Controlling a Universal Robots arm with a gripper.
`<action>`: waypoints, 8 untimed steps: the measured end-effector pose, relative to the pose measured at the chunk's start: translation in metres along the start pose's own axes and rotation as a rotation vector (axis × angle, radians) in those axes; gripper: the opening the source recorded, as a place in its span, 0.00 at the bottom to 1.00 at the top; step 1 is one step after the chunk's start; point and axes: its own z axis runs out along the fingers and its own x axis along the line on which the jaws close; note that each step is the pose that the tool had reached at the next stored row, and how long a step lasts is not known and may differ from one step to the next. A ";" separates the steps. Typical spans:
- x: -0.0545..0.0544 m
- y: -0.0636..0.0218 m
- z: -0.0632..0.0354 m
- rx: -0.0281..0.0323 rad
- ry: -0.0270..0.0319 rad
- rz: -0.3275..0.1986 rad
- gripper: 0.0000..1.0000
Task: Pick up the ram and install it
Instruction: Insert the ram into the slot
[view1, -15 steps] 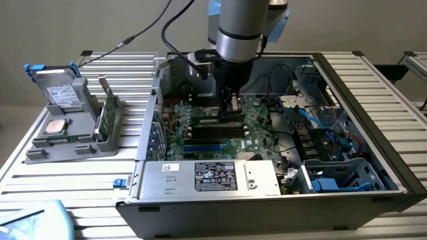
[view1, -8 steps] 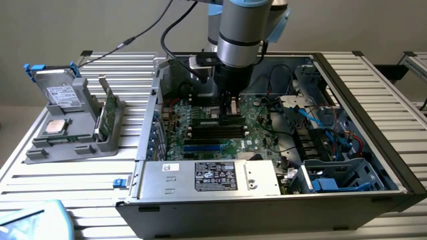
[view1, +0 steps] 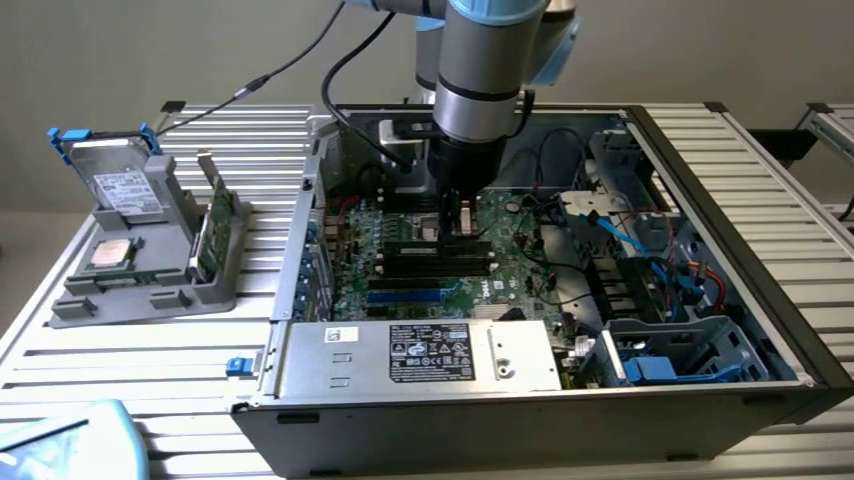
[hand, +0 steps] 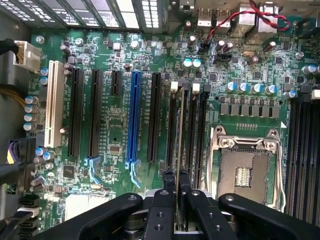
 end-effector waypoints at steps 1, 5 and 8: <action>0.000 -0.0001 0.0008 0.0000 0.0018 0.000 0.14; 0.000 -0.0001 0.0021 -0.0003 0.0039 0.001 0.14; 0.000 -0.0004 0.0043 -0.0002 0.0052 0.001 0.14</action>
